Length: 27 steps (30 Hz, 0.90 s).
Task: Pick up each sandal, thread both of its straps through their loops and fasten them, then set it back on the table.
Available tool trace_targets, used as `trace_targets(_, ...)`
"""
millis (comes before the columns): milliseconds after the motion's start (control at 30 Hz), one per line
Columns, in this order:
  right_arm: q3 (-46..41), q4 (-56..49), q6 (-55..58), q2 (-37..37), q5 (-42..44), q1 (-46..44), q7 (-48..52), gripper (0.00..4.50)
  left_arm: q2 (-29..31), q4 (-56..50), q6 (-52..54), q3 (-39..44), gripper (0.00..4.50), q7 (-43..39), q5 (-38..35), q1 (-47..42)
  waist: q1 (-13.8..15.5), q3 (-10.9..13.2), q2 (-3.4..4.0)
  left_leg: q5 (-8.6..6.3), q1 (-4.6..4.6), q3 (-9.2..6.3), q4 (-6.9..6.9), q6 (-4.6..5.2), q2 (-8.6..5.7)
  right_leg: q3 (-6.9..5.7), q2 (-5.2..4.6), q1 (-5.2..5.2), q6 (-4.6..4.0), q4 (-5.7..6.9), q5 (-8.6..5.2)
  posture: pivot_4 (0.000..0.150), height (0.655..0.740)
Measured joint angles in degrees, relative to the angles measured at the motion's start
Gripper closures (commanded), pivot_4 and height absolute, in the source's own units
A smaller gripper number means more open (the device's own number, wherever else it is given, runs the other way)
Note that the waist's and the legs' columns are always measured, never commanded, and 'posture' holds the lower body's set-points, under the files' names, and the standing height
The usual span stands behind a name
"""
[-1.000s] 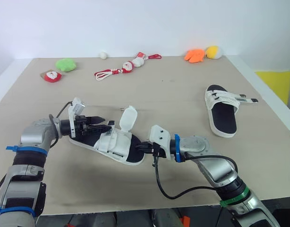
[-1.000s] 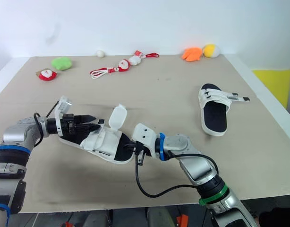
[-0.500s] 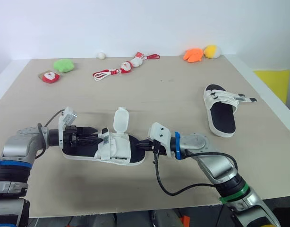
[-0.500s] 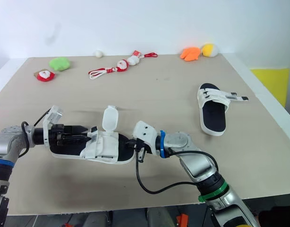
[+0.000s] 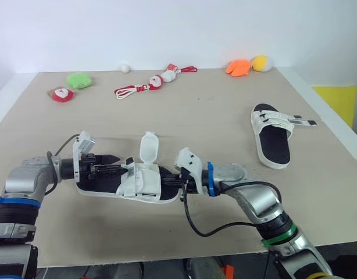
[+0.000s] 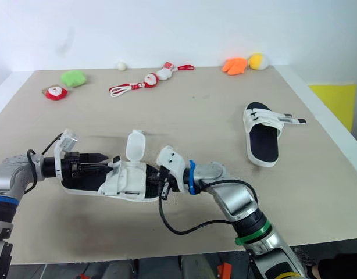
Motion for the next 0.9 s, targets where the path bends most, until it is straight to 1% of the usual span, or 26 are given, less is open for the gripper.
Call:
trace_targets(200, 0.5, 0.8, -0.2, 1.3, 0.0, -0.1, -0.8, 4.50, -0.5, 0.0, 0.3, 0.2, 0.04, 0.3, -0.1, 0.0, 0.0, 0.0, 0.00, 0.00, 0.01, -0.01, -0.01, 0.00, 0.00, -0.01, 0.01, -0.01, 0.02, 0.00, 0.01, 0.150, 0.7400)
trace_targets(267, 1.4, 1.3, -1.5, 1.0, -1.0, -0.1, -0.8, 4.50, -1.3, 0.4, 4.5, 2.6, 0.04, 1.0, -2.9, -0.8, 0.0, 0.0, -0.01, 0.00, 0.00, -0.01, 0.02, 0.00, 0.01, -0.02, 0.01, 0.00, 0.00, 0.00, 0.00, 0.150, 0.7400)
trace_targets(367, 2.2, 1.6, -2.9, 0.9, -1.9, -0.4, -0.8, 4.50, -1.9, 0.5, 10.2, 4.1, 0.04, 1.1, -7.1, -2.5, 0.0, 0.0, -0.06, 0.00, 0.00, -0.03, 0.03, 0.00, 0.02, -0.04, 0.04, -0.01, 0.01, 0.00, 0.01, 0.150, 0.7400)
trace_targets(467, 3.0, 1.6, -3.9, 0.8, -2.7, -0.4, -0.9, 4.50, -1.1, -0.1, 15.6, 6.4, 0.04, 0.4, -12.0, -6.0, -0.1, 0.0, -0.07, 0.00, 0.00, -0.05, 0.02, 0.00, 0.08, -0.04, 0.09, -0.04, 0.10, 0.00, 0.06, 0.150, 0.7400)
trace_targets(600, 3.3, 1.6, -4.1, 0.7, -3.0, -0.5, -0.9, 4.50, -0.4, -0.1, 16.7, 8.0, 0.04, 1.1, -13.5, -9.0, -0.2, 0.0, -0.07, 0.00, 0.01, -0.06, 0.00, 0.00, 0.08, -0.05, 0.09, -0.02, 0.19, 0.00, 0.11, 0.150, 0.7400)
trace_targets(667, 3.3, 1.6, -4.2, 0.6, -3.1, -0.5, -1.0, 4.50, -2.0, 1.5, 16.6, 8.1, 0.04, 3.7, -13.5, -10.7, -0.1, 0.0, -0.07, 0.01, 0.01, -0.07, 0.02, 0.00, 0.07, -0.06, 0.08, 0.00, 0.22, 0.01, 0.13, 0.150, 0.7400)
trace_targets(700, 3.3, 1.6, -4.2, 0.5, -3.3, -0.6, -1.1, 4.50, -3.5, 2.7, 16.2, 8.3, 0.04, 5.4, -13.3, -11.8, 0.0, 0.0, -0.10, 0.01, 0.01, -0.08, 0.04, 0.00, 0.08, -0.07, 0.10, 0.00, 0.24, 0.00, 0.15, 0.150, 0.7400)
trace_targets(767, 3.4, 1.6, -4.4, 0.6, -3.4, -0.5, -1.4, 4.50, -5.7, 3.0, 9.8, 5.6, 0.04, 8.1, -8.8, -12.1, -0.1, 0.0, -0.10, 0.02, 0.03, -0.07, 0.04, -0.02, 0.07, -0.06, 0.09, 0.01, 0.23, 0.00, 0.16, 0.150, 0.7400)
trace_targets(833, 3.4, 1.5, -4.4, 0.6, -3.5, -0.5, -1.7, 4.50, -7.0, 3.1, 0.9, 1.8, 0.04, 9.5, -3.1, -11.3, -0.1, 0.0, -0.10, 0.04, 0.04, -0.07, 0.02, -0.05, 0.07, -0.05, 0.10, 0.00, 0.21, 0.00, 0.19, 0.150, 0.7400)
trace_targets(867, 3.4, 1.4, -4.4, 0.6, -3.5, -0.4, -1.7, 4.50, -8.2, 4.0, -6.0, -0.8, 0.04, 10.1, 0.7, -10.8, -0.1, 0.0, -0.10, 0.04, 0.04, -0.08, 0.01, -0.05, 0.08, -0.06, 0.10, 0.00, 0.20, 0.00, 0.19, 0.150, 0.7400)
trace_targets(900, 3.4, 1.1, -4.5, 0.5, -3.5, -0.4, -1.8, 4.50, -8.9, 5.0, -9.5, -1.8, 0.04, 10.2, 2.5, -10.7, -0.1, 0.0, -0.11, 0.04, 0.02, -0.07, 0.02, -0.05, 0.09, -0.05, 0.12, -0.01, 0.19, 0.00, 0.20, 0.150, 0.7400)
